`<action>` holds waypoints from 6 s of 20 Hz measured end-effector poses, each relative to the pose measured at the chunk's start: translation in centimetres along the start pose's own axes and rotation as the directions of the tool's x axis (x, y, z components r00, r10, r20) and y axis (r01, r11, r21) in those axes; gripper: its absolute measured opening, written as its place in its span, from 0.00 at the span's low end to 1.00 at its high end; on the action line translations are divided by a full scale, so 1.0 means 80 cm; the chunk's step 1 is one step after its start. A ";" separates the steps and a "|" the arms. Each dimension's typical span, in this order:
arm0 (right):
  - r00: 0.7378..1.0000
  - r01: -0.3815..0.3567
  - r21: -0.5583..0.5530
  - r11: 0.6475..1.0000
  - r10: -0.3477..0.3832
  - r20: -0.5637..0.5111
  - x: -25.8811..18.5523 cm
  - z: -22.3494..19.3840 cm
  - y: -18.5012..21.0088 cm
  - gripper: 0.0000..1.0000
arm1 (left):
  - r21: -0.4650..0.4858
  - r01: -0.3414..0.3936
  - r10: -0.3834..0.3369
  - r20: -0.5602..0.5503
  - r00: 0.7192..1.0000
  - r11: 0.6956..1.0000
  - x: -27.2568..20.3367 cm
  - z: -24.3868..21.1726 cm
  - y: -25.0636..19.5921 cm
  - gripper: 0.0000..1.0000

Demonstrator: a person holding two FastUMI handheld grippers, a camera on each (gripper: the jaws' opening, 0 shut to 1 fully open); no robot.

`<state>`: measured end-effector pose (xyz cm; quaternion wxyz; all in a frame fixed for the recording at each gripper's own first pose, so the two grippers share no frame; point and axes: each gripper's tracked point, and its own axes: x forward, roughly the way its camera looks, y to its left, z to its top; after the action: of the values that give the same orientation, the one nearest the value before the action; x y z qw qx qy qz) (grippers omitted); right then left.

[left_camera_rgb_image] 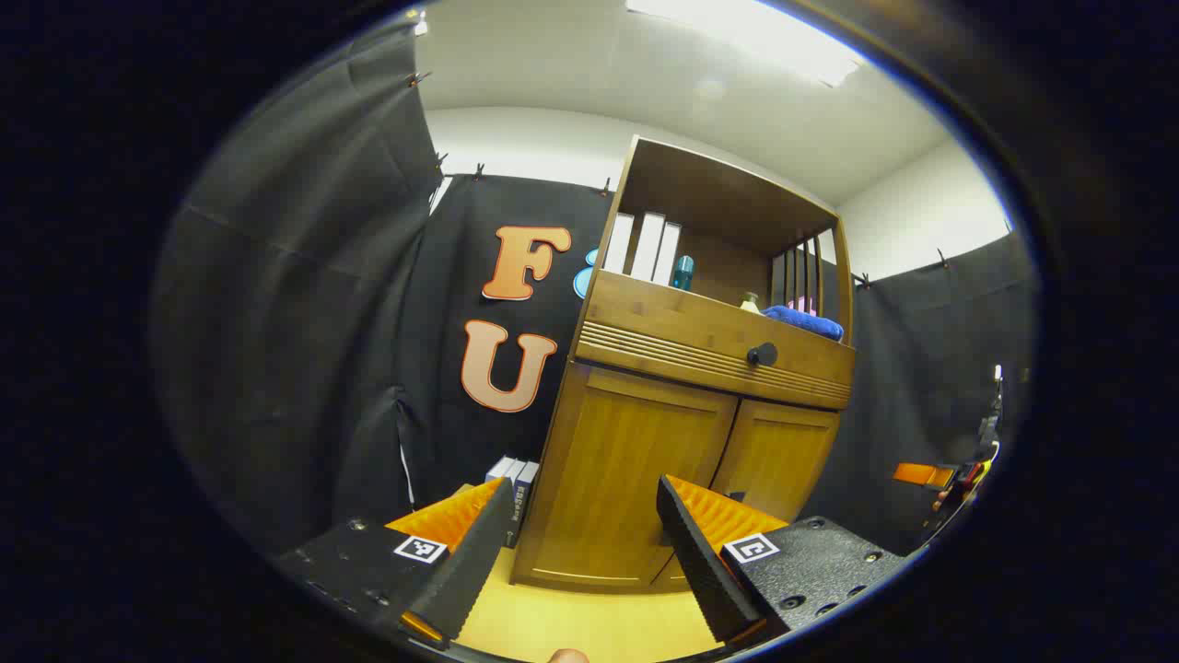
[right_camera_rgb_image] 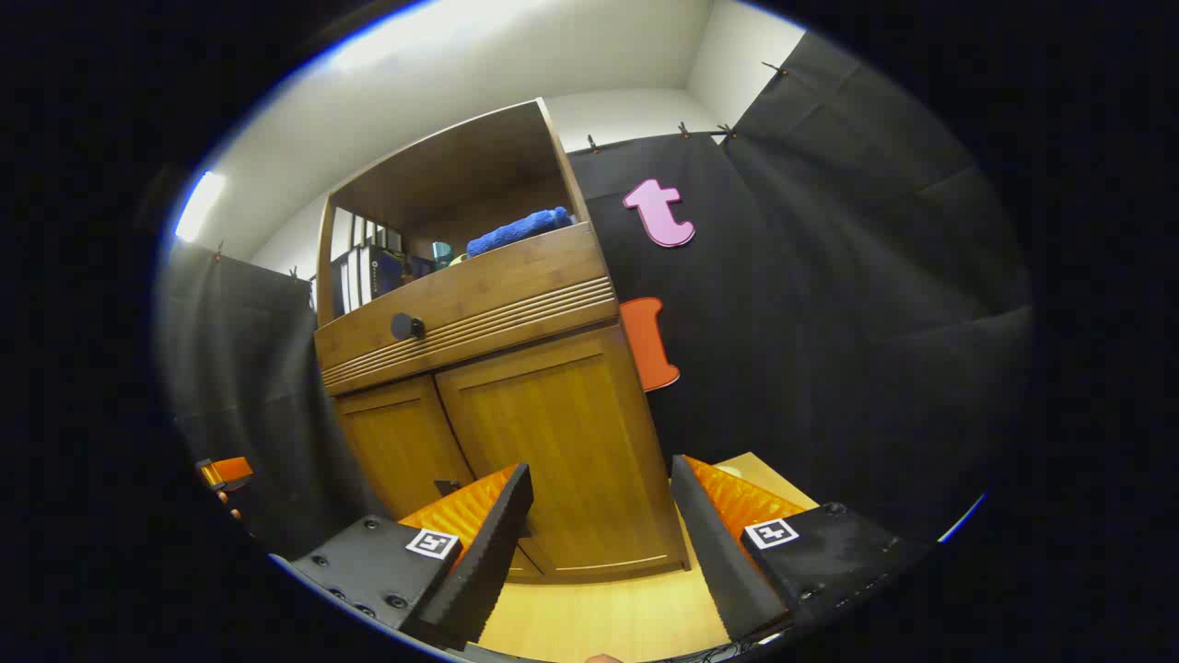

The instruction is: Open the right door of the double-door shoe cabinet with the right hand, and open the left door with the left hand.

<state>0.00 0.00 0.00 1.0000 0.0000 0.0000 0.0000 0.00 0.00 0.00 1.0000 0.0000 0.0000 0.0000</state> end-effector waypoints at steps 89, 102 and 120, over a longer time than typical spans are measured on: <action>0.958 -0.253 -0.201 0.946 0.216 -0.190 0.164 -0.260 0.173 0.39 | 0.104 -0.047 0.043 0.045 0.998 0.993 -0.097 -0.019 0.049 0.94; 0.957 -0.261 -0.219 0.940 0.223 -0.186 0.070 -0.244 0.095 0.37 | 0.092 0.048 -0.049 0.012 0.999 0.995 -0.105 -0.033 0.000 0.95; 0.985 -0.020 -0.262 0.965 -0.026 -0.168 -0.002 -0.212 -0.045 0.14 | 0.050 0.145 -0.144 -0.013 0.989 0.988 -0.089 -0.050 -0.052 0.92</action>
<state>-0.19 -3.61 -16.97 0.9875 -0.1327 0.0854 -0.0014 -7.09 -4.16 -4.01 0.9970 0.0255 0.0047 -0.0726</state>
